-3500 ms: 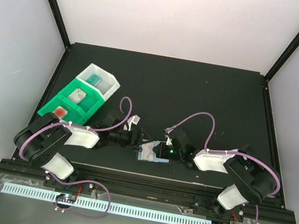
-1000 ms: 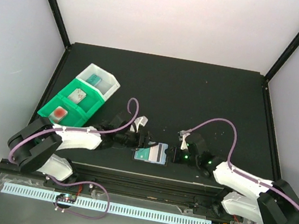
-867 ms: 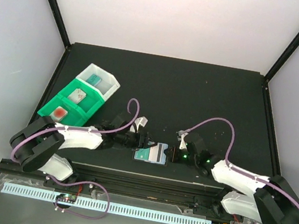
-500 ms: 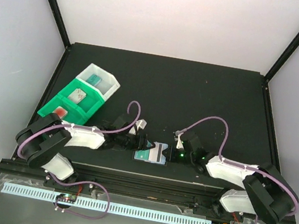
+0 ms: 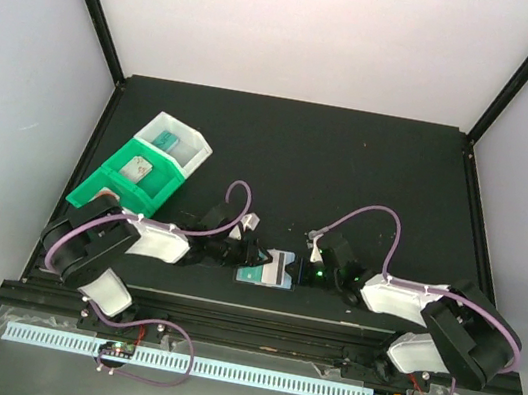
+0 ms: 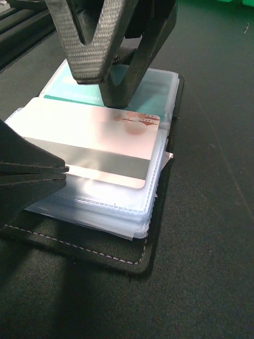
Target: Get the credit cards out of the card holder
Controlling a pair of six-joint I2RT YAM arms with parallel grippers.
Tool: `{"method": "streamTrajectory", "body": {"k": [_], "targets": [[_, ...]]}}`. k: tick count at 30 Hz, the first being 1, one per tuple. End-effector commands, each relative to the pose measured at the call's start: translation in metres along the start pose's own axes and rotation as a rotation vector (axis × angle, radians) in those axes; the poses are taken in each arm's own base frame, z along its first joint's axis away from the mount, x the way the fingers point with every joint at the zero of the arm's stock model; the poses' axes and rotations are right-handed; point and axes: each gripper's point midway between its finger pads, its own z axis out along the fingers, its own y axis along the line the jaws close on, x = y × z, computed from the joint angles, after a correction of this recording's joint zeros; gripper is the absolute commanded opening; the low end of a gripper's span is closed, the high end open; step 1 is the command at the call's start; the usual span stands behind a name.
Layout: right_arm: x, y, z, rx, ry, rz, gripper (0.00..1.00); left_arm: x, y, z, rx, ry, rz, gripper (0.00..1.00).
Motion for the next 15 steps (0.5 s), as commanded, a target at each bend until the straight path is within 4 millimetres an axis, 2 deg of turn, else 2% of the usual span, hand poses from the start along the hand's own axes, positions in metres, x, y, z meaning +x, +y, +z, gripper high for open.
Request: {"method": "streamTrajectory", "body": {"k": [1, 13, 15], "targets": [[0.0184, -0.0292, 0.0023, 0.106, 0.035, 0.029, 0.01, 0.0019, 0.0041, 0.0050, 0.018, 0.001, -0.017, 0.40], [0.0179, -0.0275, 0.0022, 0.093, 0.030, 0.030, 0.01, 0.0024, 0.0011, 0.0099, 0.053, 0.012, -0.023, 0.24], [0.0177, -0.0270, 0.0026, 0.092, 0.031, 0.029, 0.01, 0.0027, 0.0009, 0.0097, 0.054, 0.012, -0.022, 0.18]]}}
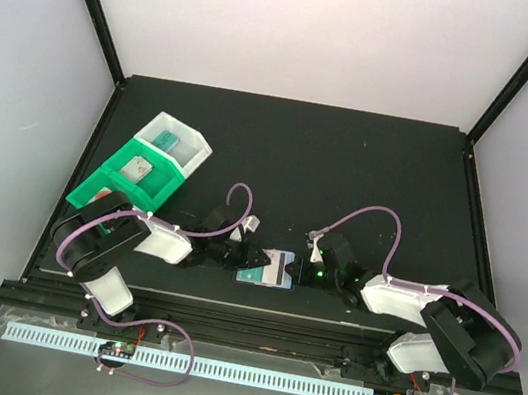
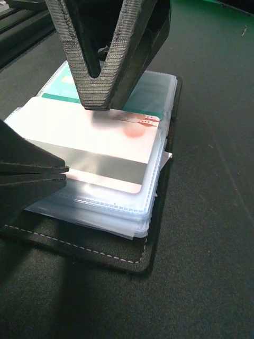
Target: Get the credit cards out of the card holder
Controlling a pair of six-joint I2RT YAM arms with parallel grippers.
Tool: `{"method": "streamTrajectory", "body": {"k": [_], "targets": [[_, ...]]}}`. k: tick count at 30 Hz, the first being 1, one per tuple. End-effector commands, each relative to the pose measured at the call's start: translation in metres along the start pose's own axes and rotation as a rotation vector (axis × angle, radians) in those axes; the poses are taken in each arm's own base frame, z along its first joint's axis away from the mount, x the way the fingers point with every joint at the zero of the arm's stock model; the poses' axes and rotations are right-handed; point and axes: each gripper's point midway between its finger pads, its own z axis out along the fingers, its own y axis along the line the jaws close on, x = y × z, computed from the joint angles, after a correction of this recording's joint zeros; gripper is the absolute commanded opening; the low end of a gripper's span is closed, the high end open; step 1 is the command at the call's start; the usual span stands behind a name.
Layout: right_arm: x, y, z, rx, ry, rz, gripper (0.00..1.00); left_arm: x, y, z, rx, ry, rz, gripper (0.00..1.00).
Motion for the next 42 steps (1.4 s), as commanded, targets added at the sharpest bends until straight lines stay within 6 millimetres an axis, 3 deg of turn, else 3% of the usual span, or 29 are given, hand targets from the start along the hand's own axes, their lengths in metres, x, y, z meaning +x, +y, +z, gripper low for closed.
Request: {"method": "streamTrajectory", "body": {"k": [1, 7, 31, 35, 42], "targets": [[0.018, -0.027, 0.002, 0.099, 0.041, 0.030, 0.01, 0.000, -0.004, 0.001, 0.029, 0.000, 0.016, 0.17], [0.019, -0.029, 0.002, 0.105, 0.040, 0.033, 0.01, 0.001, -0.007, -0.002, 0.036, 0.001, 0.027, 0.02], [0.016, -0.029, 0.000, 0.119, 0.029, 0.032, 0.01, -0.005, -0.011, -0.039, -0.002, -0.088, 0.082, 0.02], [0.011, -0.022, -0.002, 0.095, 0.023, 0.020, 0.01, -0.011, -0.015, -0.050, -0.018, -0.135, 0.127, 0.02], [0.000, 0.015, -0.016, -0.006, 0.041, 0.036, 0.06, -0.021, -0.040, -0.070, 0.052, -0.230, 0.267, 0.02]]}}
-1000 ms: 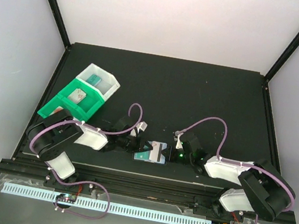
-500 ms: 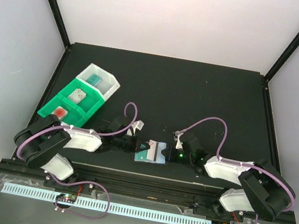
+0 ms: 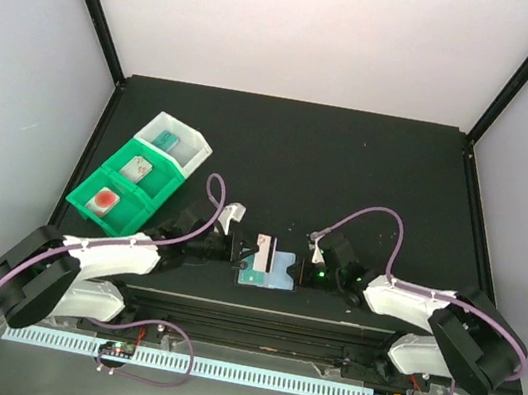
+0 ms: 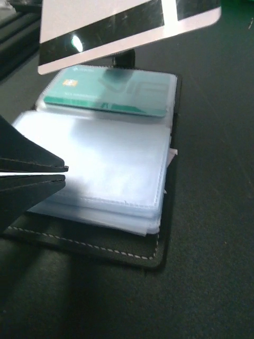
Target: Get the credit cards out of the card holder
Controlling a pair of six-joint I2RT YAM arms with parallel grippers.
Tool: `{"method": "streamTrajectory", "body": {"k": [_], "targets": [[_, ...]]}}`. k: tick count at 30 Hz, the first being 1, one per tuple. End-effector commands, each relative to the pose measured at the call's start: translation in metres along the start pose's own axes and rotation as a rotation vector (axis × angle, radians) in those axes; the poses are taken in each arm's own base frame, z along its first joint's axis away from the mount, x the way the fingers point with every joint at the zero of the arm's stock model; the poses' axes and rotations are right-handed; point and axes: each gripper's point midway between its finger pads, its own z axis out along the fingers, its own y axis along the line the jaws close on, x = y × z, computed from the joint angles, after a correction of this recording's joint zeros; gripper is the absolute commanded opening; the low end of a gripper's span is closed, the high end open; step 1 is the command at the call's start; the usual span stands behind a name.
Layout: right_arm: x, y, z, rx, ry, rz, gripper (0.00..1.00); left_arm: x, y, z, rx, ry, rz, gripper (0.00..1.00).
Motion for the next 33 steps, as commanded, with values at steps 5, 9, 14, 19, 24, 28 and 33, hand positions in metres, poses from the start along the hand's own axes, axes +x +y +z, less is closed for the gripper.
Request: {"method": "streamTrajectory", "body": {"k": [5, 9, 14, 19, 24, 28, 33], "targets": [[-0.024, 0.039, -0.036, -0.039, -0.027, 0.081, 0.17, -0.025, -0.022, -0.022, 0.052, -0.160, 0.219, 0.02], [-0.037, 0.050, -0.050, -0.003, -0.029, 0.186, 0.24, -0.035, -0.034, -0.037, 0.068, -0.271, 0.357, 0.02], [-0.045, 0.072, -0.061, -0.051, -0.014, 0.323, 0.28, -0.038, -0.056, -0.052, 0.112, -0.375, 0.547, 0.02], [-0.058, 0.094, -0.078, -0.107, -0.033, 0.438, 0.38, -0.033, -0.068, -0.052, 0.075, -0.406, 0.714, 0.02], [-0.064, 0.100, -0.091, -0.106, -0.056, 0.513, 0.41, -0.029, -0.067, -0.047, 0.008, -0.416, 0.799, 0.02], [-0.065, 0.099, -0.094, -0.111, -0.068, 0.558, 0.43, -0.024, -0.068, -0.042, -0.015, -0.402, 0.841, 0.01], [-0.067, 0.109, -0.090, -0.145, -0.037, 0.577, 0.44, -0.020, -0.071, -0.040, -0.022, -0.407, 0.885, 0.01]]}}
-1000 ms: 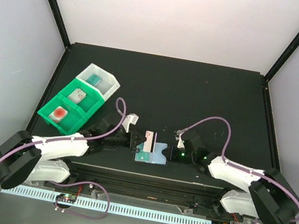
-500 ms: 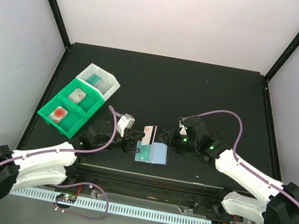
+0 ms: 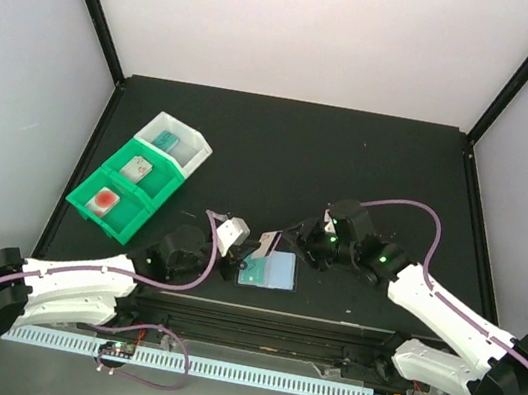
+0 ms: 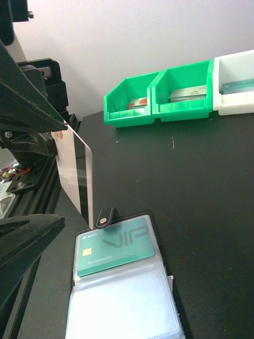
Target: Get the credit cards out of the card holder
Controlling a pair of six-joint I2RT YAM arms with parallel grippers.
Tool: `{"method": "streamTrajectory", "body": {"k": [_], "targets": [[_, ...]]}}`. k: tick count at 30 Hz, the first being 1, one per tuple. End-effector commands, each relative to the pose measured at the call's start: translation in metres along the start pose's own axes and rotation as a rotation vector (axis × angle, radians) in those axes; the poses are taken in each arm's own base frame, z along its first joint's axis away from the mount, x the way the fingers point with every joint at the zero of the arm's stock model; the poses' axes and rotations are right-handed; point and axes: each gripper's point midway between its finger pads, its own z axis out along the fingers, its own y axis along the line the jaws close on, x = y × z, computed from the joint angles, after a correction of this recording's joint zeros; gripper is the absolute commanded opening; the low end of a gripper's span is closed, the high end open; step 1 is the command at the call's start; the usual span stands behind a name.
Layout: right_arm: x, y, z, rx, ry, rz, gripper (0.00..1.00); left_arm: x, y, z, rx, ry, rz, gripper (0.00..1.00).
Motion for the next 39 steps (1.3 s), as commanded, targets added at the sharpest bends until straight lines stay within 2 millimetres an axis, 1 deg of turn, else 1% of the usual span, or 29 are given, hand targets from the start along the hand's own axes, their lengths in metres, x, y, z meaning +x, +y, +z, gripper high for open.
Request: {"method": "streamTrajectory", "body": {"k": [1, 4, 7, 13, 15, 20, 23, 25, 30, 35, 37, 39], "targets": [[0.003, 0.014, 0.000, -0.027, 0.028, 0.044, 0.45, -0.016, -0.002, 0.003, -0.026, -0.047, 0.083, 0.02], [0.003, 0.023, -0.001, -0.051, 0.035, 0.041, 0.45, -0.015, -0.007, 0.004, -0.012, -0.044, 0.110, 0.01], [0.002, 0.027, -0.002, -0.061, 0.030, 0.047, 0.45, -0.012, -0.013, 0.005, 0.007, -0.037, 0.135, 0.01], [0.005, 0.020, 0.007, -0.031, 0.063, 0.073, 0.45, -0.011, -0.016, 0.006, -0.004, -0.043, 0.168, 0.02], [0.008, 0.020, 0.010, -0.034, 0.083, 0.070, 0.45, -0.011, -0.016, 0.007, -0.016, -0.042, 0.182, 0.02], [0.008, 0.017, 0.011, 0.004, 0.076, 0.065, 0.44, -0.010, -0.017, 0.006, -0.038, -0.044, 0.209, 0.02], [0.008, 0.013, 0.014, 0.015, 0.074, 0.070, 0.42, -0.010, -0.018, 0.006, -0.048, -0.046, 0.232, 0.02], [0.009, 0.009, 0.018, 0.019, 0.085, 0.076, 0.39, -0.011, -0.017, 0.006, -0.059, -0.047, 0.244, 0.02], [0.017, 0.006, 0.028, -0.012, 0.140, 0.073, 0.15, -0.009, -0.015, 0.005, -0.080, -0.044, 0.260, 0.02], [0.019, -0.005, 0.035, 0.011, 0.156, 0.079, 0.09, -0.011, -0.017, 0.003, -0.097, -0.052, 0.306, 0.02], [0.019, -0.006, 0.037, 0.009, 0.160, 0.076, 0.02, -0.009, -0.017, 0.004, -0.100, -0.048, 0.324, 0.02], [0.020, -0.005, 0.038, 0.001, 0.165, 0.070, 0.01, -0.007, -0.017, 0.004, -0.102, -0.043, 0.332, 0.02]]}}
